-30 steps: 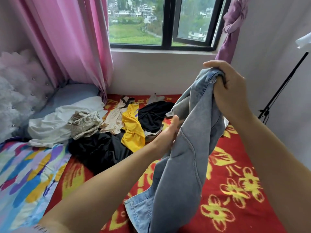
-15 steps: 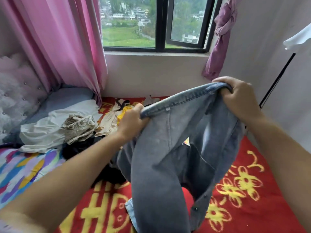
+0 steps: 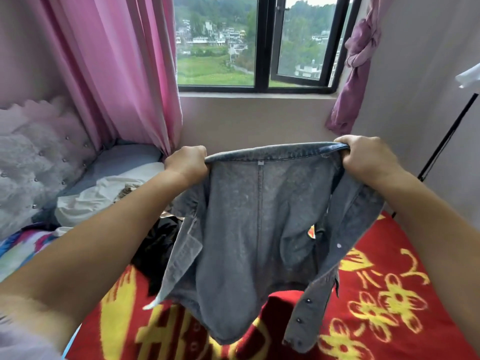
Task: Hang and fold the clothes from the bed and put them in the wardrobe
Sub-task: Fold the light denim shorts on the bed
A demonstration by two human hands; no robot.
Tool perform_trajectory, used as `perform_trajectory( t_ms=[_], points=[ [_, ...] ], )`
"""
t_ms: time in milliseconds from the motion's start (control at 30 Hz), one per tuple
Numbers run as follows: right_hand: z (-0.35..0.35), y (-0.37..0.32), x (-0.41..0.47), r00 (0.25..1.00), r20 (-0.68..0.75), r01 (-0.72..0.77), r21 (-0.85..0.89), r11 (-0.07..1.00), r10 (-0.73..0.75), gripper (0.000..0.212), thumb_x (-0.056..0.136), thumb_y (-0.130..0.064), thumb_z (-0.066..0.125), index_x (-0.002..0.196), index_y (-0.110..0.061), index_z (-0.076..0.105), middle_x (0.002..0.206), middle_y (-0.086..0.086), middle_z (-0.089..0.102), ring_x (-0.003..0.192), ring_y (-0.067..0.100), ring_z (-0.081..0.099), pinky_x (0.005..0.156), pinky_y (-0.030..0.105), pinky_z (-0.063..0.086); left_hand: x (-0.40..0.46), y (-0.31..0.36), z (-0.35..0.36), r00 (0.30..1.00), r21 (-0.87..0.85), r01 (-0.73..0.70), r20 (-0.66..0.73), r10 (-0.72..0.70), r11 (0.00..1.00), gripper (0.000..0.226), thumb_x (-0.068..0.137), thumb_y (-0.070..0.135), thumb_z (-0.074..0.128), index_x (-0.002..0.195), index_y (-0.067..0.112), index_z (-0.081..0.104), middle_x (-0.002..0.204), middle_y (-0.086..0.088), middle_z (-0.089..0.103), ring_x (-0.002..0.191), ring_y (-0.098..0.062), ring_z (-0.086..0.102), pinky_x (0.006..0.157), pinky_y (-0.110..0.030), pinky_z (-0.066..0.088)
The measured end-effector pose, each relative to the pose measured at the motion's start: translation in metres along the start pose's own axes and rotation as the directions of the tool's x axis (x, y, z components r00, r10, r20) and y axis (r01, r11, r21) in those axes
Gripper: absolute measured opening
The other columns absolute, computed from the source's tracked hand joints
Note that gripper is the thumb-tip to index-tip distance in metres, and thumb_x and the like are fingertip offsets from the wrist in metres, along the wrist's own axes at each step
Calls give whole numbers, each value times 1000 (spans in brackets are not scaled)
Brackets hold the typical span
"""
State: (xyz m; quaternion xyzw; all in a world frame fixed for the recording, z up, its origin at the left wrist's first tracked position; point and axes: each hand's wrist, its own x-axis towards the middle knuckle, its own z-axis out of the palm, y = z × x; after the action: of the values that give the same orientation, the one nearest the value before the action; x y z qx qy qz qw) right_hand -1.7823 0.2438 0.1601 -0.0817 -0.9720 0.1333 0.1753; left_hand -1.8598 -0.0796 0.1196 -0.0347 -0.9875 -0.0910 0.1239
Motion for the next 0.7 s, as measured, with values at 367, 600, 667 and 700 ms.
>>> perform_trajectory(
  t_ms=[367,600,667,700],
  points=[
    [-9,-10,2,914,382,-351,578,737,136,48,81,8,26,91,-19,66,60,9,63,36,18,59,34,22,46,-4,22,-25,965,-650,208,256,-46,731,35,83,-6,28,92,12,56,52,-12,50,33,-19,48,36,-21,43],
    [-23,-7,-1,911,383,-176,696,697,-152,22,86,4,62,108,2,63,87,13,65,70,11,64,64,18,56,0,22,-48,889,-886,336,410,205,319,14,88,-7,56,101,-12,58,92,-24,67,85,-25,68,77,-32,59],
    [-22,-9,-1,961,240,5,477,879,-136,17,82,-2,68,99,3,66,80,13,65,68,16,60,66,28,54,-3,20,-43,931,-814,168,316,182,557,11,83,-8,65,93,-10,62,91,-21,64,84,-24,65,84,-36,57],
    [-21,-10,-1,975,173,66,365,929,-138,16,82,-8,70,95,0,68,80,13,68,70,19,61,70,34,52,-4,19,-39,951,-766,120,270,147,631,3,83,-7,66,83,-5,64,86,-21,66,74,-21,66,78,-35,59]
  ],
)
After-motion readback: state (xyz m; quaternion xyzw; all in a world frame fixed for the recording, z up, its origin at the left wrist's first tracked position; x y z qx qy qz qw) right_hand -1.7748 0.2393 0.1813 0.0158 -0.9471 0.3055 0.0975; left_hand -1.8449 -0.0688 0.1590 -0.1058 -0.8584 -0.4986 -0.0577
